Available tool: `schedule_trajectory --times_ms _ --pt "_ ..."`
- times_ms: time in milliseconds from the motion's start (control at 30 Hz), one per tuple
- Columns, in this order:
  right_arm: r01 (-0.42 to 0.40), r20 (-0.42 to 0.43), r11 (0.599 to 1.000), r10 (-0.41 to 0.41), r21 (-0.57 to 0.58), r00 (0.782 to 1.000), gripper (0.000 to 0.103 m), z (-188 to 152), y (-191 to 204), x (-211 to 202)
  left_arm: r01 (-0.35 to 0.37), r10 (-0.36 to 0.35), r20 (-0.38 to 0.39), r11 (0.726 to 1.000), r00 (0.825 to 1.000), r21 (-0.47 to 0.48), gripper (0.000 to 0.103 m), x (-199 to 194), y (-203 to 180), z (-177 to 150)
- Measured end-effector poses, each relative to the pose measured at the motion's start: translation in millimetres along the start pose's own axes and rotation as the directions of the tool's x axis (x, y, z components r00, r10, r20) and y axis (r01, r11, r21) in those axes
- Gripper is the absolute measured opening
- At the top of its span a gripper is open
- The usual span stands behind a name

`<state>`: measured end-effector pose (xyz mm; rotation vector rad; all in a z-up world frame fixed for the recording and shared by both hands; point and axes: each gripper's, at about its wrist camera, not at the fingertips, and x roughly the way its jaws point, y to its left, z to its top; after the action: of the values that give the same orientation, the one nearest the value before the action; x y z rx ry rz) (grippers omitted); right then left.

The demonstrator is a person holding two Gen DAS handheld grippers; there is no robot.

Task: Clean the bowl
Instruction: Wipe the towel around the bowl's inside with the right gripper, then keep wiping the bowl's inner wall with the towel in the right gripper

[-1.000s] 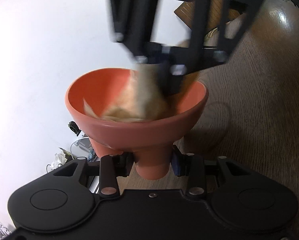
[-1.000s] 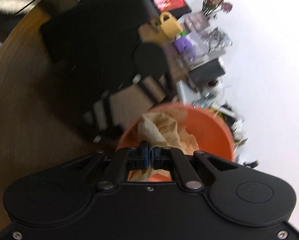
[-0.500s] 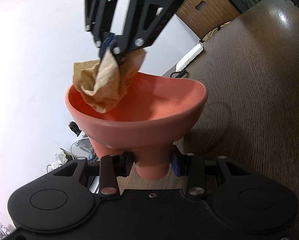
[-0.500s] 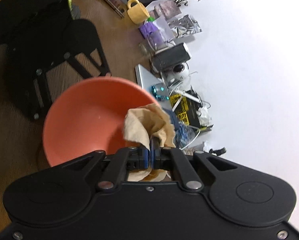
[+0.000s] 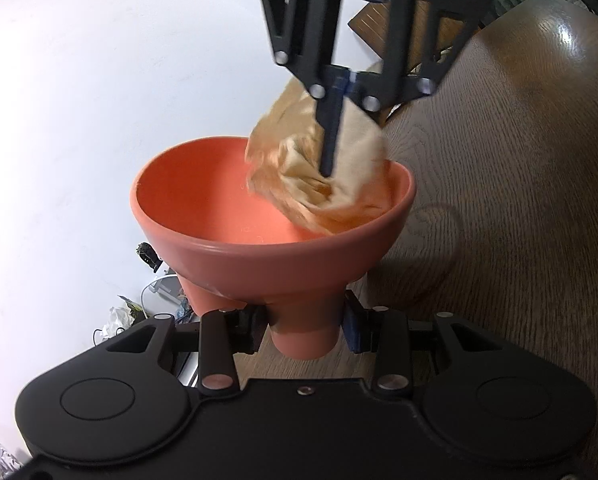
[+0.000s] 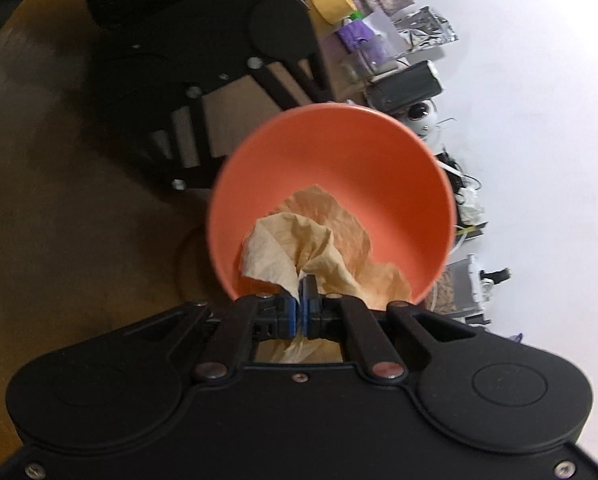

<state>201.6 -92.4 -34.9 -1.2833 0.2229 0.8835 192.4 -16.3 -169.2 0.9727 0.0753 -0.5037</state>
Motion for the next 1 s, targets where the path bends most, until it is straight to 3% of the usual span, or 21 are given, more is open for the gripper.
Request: schedule_trajectory --times_ms 300,533,800,1000 --pt "-0.081 0.007 0.995 0.082 -0.062 0.997 0.003 39.6 6.3 3.4 0.008 -0.008 -0.004 1.000 1.000 -0.008 0.037 8.9 6.9 -4.5" --pt "-0.033 -0.021 0.984 0.030 -0.172 0.999 0.003 72.9 -13.5 6.9 -0.005 0.005 0.003 1.000 1.000 0.004 0.037 15.1 13.3 -7.5" --pt "0.013 -0.182 0.984 -0.046 -0.180 0.982 0.003 50.1 -37.9 19.3 0.003 -0.003 0.001 1.000 1.000 -0.003 0.037 26.5 27.7 -12.3" --pt "-0.007 -0.260 0.987 -0.036 -0.159 0.965 0.003 26.0 -27.0 15.2 0.002 -0.002 0.005 1.000 1.000 0.001 0.037 34.2 37.2 -15.8"
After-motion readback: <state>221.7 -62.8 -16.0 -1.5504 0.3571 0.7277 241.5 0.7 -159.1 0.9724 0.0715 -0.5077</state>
